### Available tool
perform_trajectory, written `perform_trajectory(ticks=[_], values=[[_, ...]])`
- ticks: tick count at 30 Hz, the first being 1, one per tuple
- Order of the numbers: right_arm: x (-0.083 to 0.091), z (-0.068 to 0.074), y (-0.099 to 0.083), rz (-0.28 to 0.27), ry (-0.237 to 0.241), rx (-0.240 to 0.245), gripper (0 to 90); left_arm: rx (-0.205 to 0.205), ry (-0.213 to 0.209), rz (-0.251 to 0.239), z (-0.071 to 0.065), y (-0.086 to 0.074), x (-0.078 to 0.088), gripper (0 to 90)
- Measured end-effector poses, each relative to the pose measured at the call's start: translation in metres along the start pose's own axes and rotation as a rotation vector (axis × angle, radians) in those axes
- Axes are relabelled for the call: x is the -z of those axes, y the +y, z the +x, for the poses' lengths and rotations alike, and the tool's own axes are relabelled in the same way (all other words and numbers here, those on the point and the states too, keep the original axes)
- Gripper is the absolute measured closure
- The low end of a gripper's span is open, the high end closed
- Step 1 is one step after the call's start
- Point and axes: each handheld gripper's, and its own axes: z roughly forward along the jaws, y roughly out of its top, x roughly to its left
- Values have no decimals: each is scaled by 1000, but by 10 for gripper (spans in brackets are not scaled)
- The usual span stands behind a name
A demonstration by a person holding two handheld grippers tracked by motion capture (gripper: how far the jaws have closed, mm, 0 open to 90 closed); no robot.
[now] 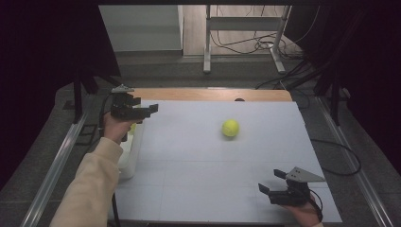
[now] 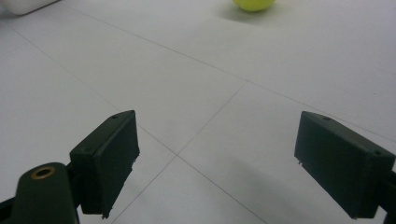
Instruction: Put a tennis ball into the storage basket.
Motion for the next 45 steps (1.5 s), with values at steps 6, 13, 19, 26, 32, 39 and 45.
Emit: perform_trajectory(ticks=[6,13,19,26,32,39,45], values=[[1,1,1,-6,-2,8,142,-22,-19,-7,-8,-1,2,150],[-2,2,2,-1,0,12,142,-33,-52,-32,-19,-1,2,149],[-2,2,2,1,-3,12,142,-46,-66,-34,-25,-2,3,149],[-2,4,2,6,-1,20,143,-54,-80,-34,-31,-3,4,149],[-1,4,2,3,-1,21,143,-78,-101,-34,-41,-4,2,148],[-1,3,1,1,2,17,143,-87,-128,-34,-49,-3,-3,148],[0,3,1,0,-1,16,143,-101,-143,-25,-56,-3,-10,147]])
